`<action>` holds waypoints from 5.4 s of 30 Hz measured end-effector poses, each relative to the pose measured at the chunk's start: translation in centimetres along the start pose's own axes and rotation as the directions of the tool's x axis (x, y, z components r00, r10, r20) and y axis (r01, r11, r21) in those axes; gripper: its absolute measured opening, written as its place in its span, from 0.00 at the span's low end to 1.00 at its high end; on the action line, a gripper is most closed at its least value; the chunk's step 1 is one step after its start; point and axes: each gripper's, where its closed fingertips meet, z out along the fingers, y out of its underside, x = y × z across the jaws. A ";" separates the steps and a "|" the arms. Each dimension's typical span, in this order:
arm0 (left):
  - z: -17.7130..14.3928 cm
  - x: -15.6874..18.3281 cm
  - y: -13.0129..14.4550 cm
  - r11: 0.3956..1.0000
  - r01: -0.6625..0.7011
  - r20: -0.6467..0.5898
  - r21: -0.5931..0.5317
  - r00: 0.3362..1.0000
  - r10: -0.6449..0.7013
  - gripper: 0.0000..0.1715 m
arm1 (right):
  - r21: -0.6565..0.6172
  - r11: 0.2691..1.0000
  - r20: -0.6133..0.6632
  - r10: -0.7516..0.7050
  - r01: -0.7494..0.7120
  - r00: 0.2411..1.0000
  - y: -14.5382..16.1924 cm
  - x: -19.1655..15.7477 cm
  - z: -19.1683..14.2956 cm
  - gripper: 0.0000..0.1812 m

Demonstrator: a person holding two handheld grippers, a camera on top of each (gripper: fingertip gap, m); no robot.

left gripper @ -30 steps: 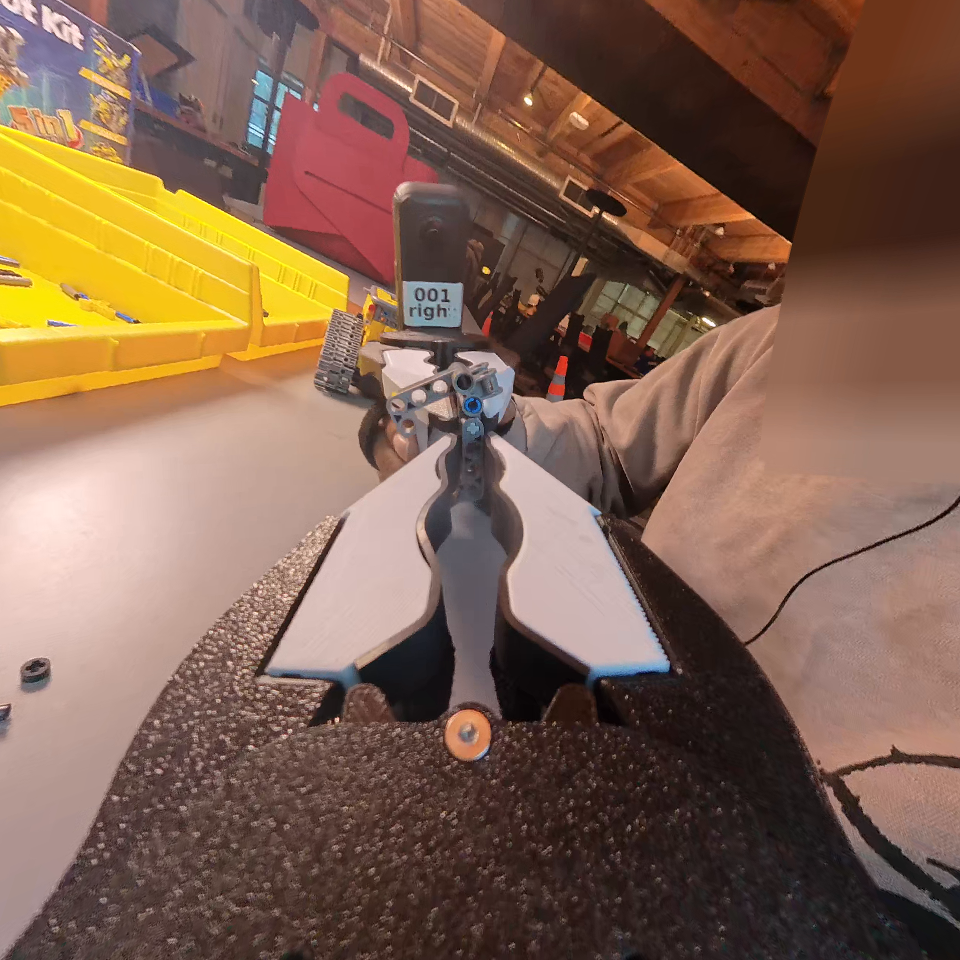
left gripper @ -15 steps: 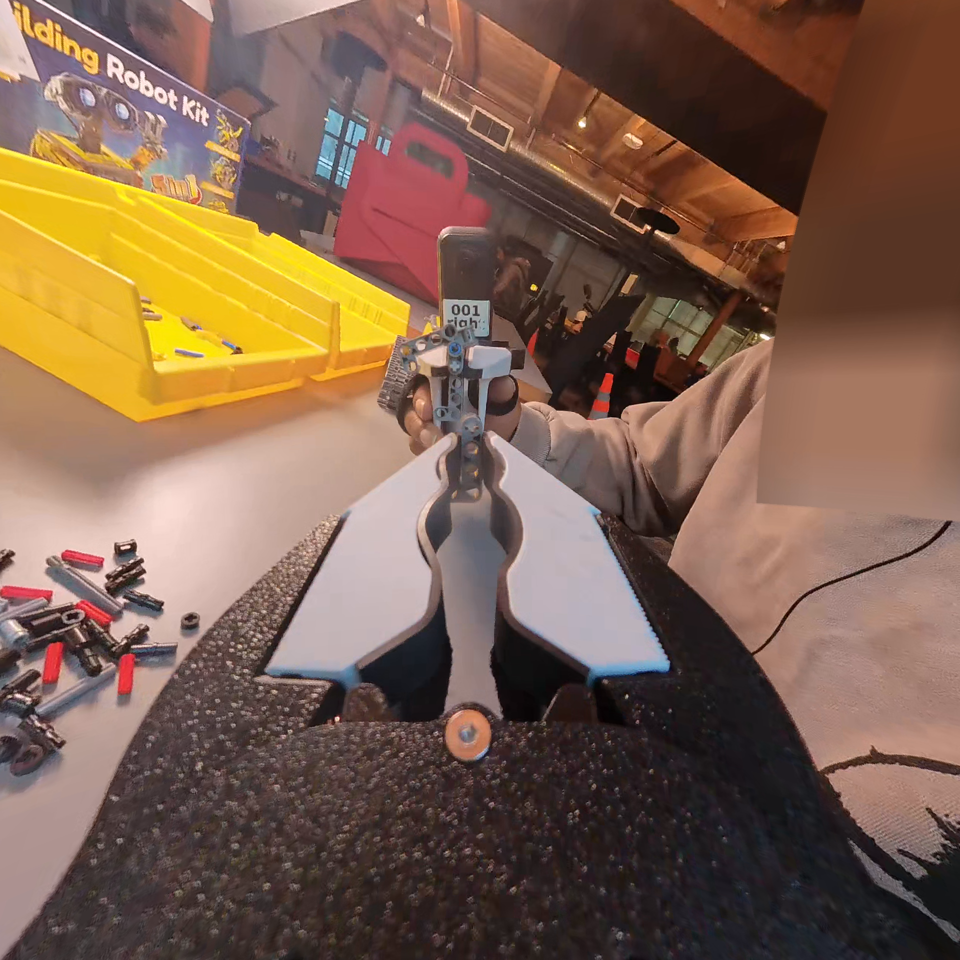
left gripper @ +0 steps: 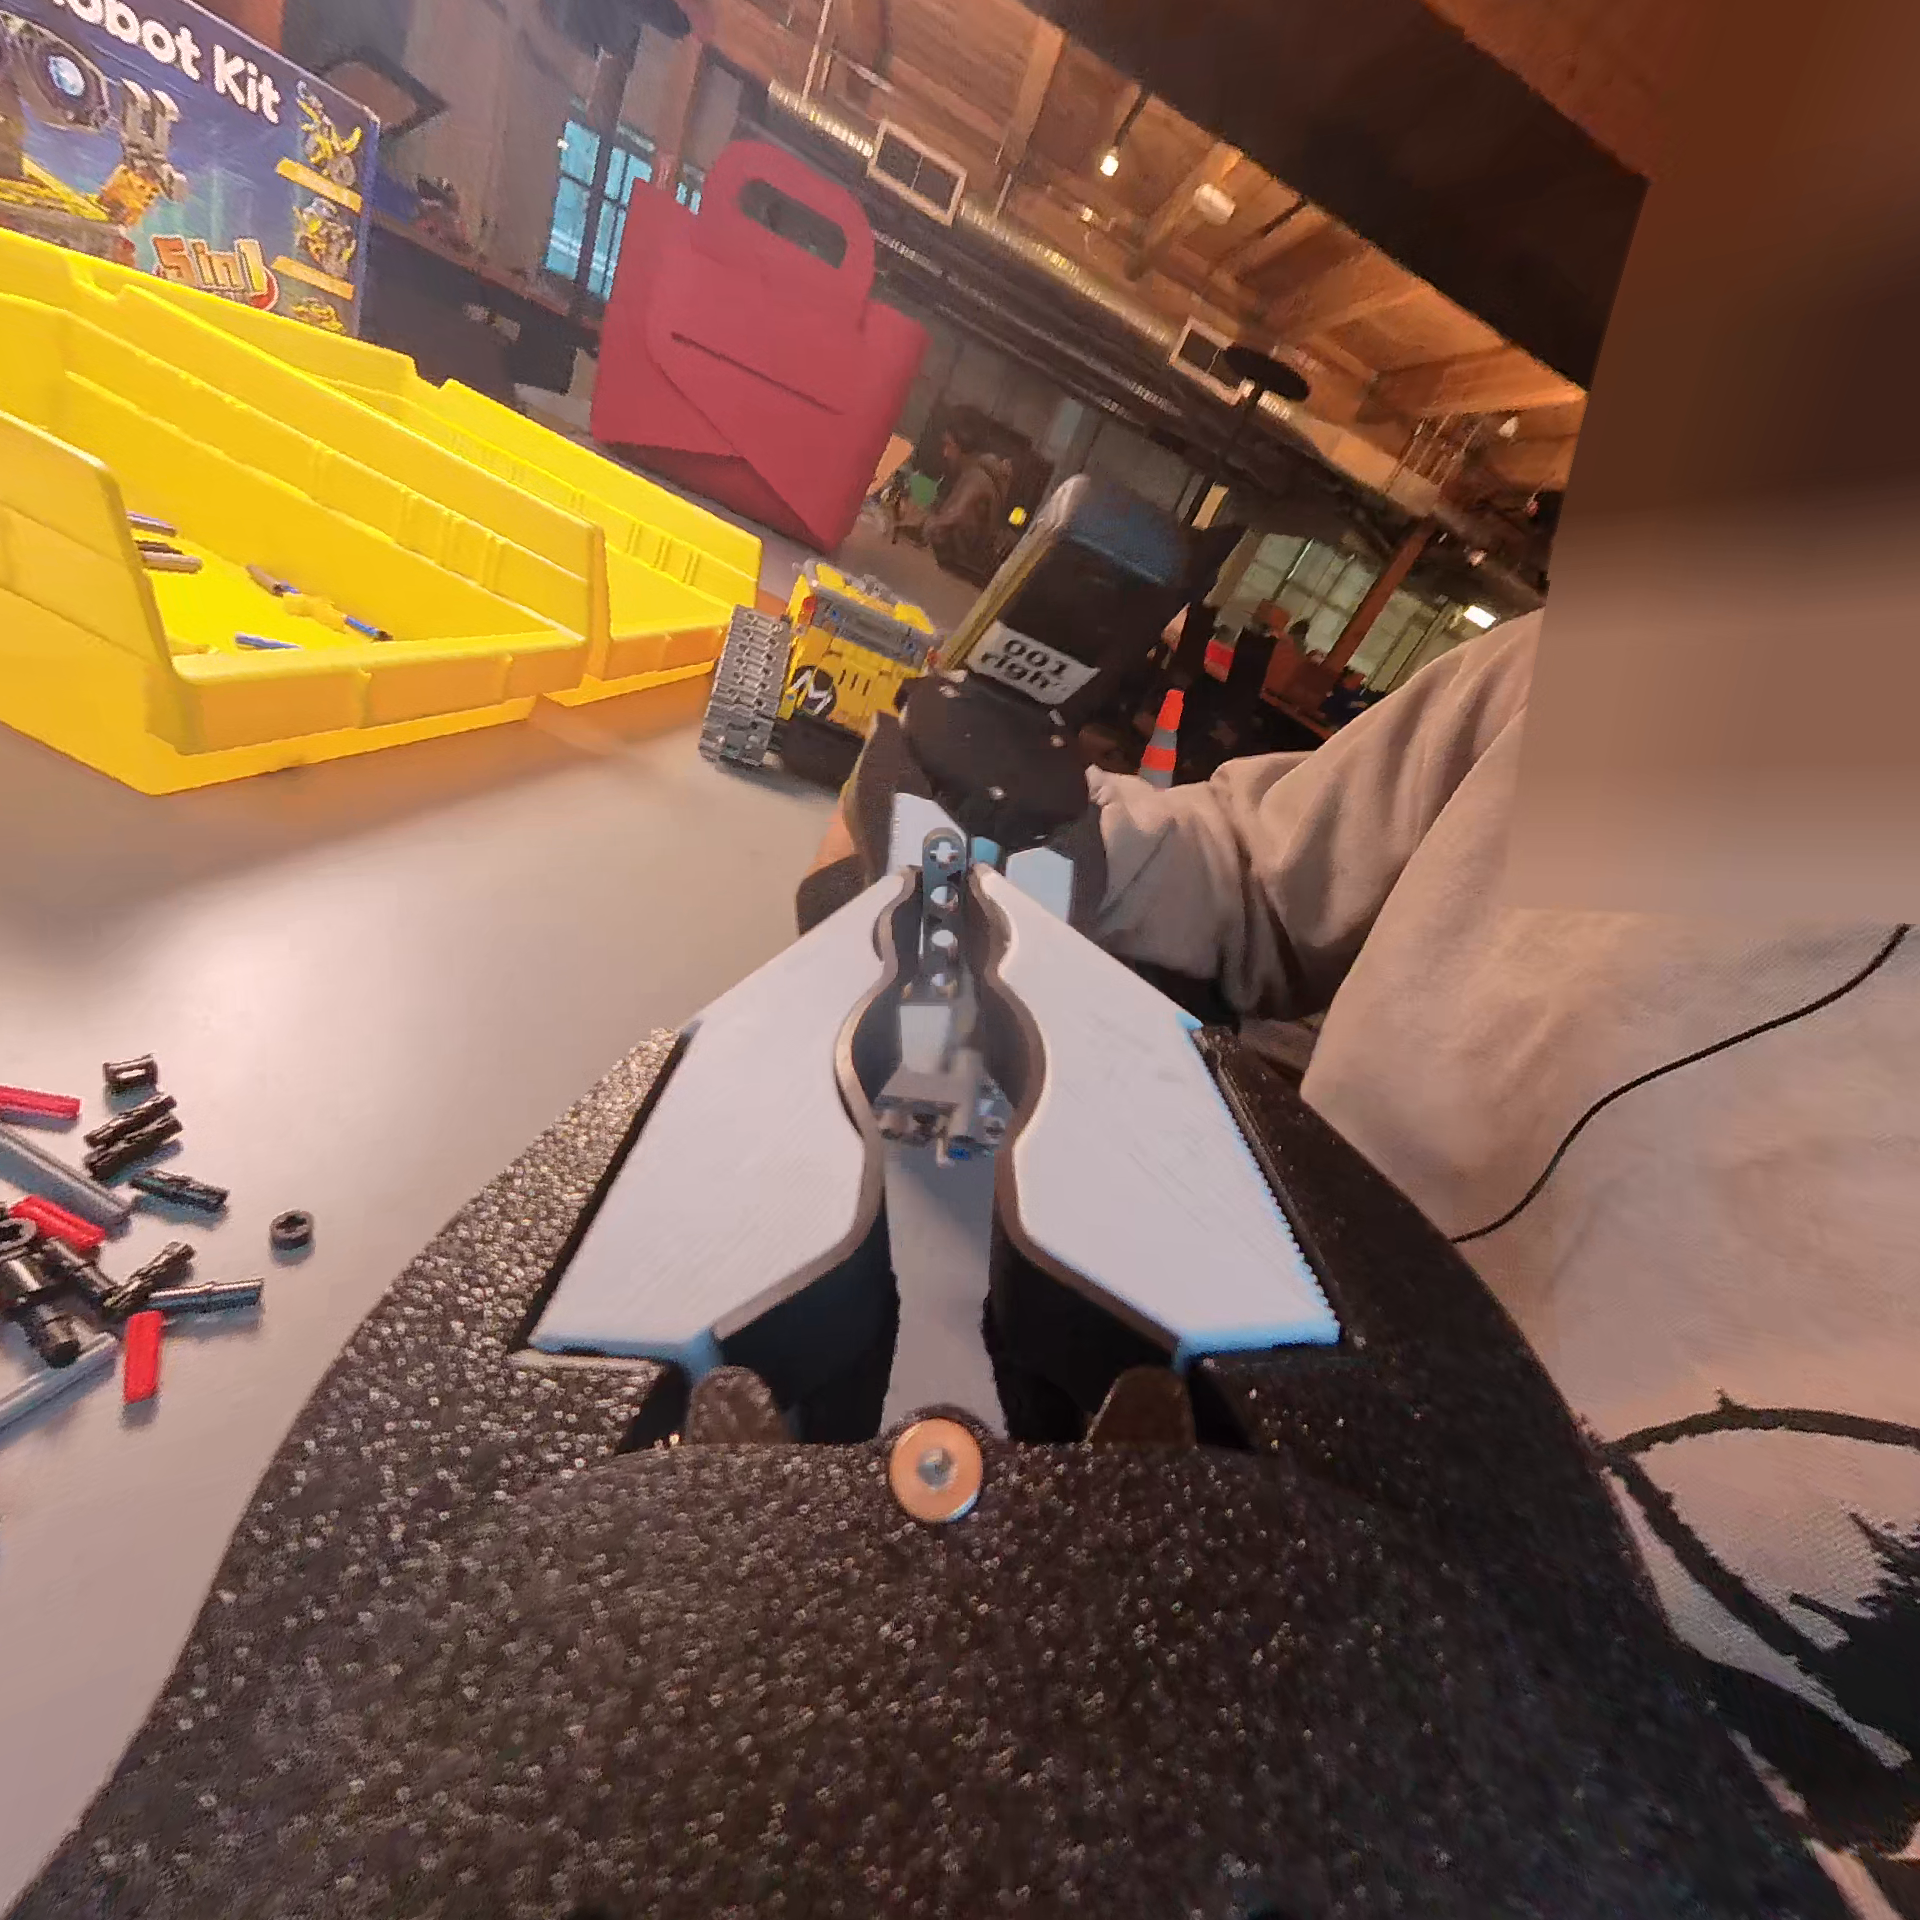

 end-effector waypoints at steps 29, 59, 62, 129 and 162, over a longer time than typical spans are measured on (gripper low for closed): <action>0.5 -5.5 5.0 0.356 -0.580 0.193 -0.733 0.324 0.926 0.03 | 0.286 0.771 0.012 0.591 -0.569 0.806 -2.5 5.0 0.1 0.04; -27.6 -2.4 -8.3 0.937 0.018 0.929 -0.349 0.138 0.344 0.09 | -0.188 0.979 0.058 0.087 -0.075 0.994 2.3 -0.9 -1.3 0.13; -36.3 0.2 -5.2 0.965 0.183 0.981 -0.186 -0.027 0.194 0.09 | -0.271 0.963 0.050 0.027 -0.013 0.998 3.3 -1.6 -0.6 0.13; 0.8 -2.4 7.8 0.883 0.049 0.202 -0.467 0.978 0.053 0.19 | 0.560 0.744 0.118 0.363 -0.363 0.925 -6.8 5.0 -7.1 0.03; 1.5 -1.2 6.0 0.828 -0.252 0.173 -0.500 0.908 0.381 0.02 | 0.193 0.932 0.066 0.300 -0.307 0.952 -2.3 2.0 -0.8 0.03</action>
